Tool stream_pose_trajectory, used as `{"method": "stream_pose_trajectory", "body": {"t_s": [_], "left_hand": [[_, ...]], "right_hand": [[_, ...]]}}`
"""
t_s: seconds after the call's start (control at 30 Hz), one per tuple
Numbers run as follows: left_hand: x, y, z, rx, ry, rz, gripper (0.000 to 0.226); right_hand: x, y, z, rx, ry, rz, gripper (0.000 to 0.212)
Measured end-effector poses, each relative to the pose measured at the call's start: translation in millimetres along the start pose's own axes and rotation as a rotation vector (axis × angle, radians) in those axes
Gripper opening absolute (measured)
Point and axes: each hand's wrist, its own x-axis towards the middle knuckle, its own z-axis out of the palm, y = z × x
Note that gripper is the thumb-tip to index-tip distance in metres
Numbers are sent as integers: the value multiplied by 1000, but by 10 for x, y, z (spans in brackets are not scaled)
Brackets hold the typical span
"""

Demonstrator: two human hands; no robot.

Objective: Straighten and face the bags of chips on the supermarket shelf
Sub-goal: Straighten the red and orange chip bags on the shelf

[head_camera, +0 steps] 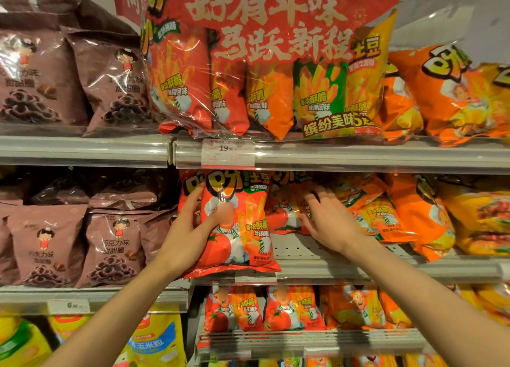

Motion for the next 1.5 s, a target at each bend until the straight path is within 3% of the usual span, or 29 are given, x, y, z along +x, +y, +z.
{"method": "stream_pose_trajectory", "body": {"t_s": [0.1,0.2,0.77,0.93,1.07,1.27,1.5], "left_hand": [[-5,37,44,31,-16,-1,61],[26,11,75,37,-23,16,74],[208,129,789,164,-53,-29,90],[324,174,1066,106,-47,-67,75],[461,127,1241,42,-52,-142,79],[513,153,1403,11,56,-141,68],[379,114,1394,29,-48,-152,83]], "right_hand": [[-50,168,-159,-151,2,-29,55],[-116,329,-195,-210,-57,-15,60],[-359,669,-220,-136,82,148,57],[-370,671,-168,-127,122,164,58],[-364,691,-141,-136,145,168,56],[-414,677,-108,-139,197,134,54],[-392,550,-94,-48,189,8,79]]}}
